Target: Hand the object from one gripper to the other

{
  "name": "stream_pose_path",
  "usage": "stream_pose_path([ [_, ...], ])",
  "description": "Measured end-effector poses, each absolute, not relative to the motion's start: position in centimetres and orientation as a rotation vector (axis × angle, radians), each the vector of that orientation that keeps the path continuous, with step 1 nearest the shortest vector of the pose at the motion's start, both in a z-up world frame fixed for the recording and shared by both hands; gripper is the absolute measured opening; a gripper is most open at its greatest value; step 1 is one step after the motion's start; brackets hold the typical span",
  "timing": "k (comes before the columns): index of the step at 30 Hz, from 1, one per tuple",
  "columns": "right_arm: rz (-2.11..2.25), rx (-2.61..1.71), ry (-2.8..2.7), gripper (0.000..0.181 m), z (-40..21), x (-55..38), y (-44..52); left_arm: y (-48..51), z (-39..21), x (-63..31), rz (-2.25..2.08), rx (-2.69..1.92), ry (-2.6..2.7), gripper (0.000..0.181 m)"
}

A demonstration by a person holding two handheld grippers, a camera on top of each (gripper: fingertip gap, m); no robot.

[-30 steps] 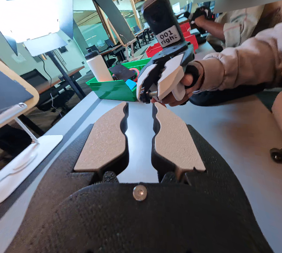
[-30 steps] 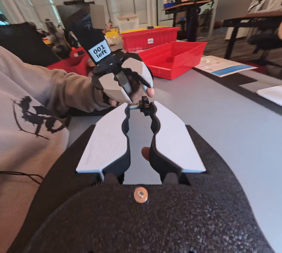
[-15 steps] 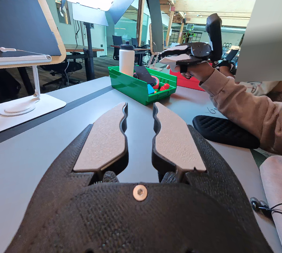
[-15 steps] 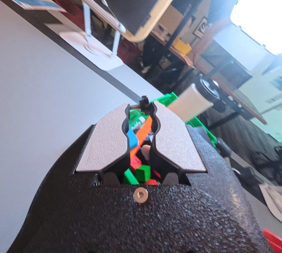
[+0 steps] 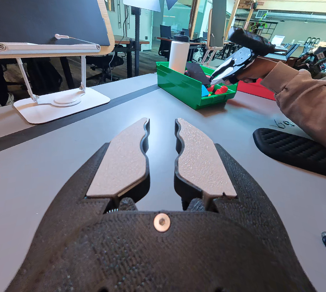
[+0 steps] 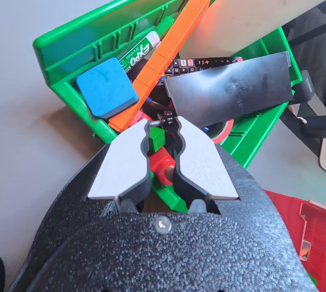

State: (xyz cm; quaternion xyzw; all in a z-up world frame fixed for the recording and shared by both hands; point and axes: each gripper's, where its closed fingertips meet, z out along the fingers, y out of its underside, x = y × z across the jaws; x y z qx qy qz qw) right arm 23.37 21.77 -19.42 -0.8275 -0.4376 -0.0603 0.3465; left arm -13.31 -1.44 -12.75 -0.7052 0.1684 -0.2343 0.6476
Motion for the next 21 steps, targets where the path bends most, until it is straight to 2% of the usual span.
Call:
stream_pose_path([
  [13,-0.206,-2.037,-1.088,0.034,-18.1,22.0,22.1,-1.4,-12.9,-13.9,-0.491,-1.601,0.385,0.027],
  [21,0.201,-1.759,-1.1,0.049,-13.5,13.9,13.9,-1.4,-12.8,-15.2,-0.415,-1.639,0.413,0.03],
])
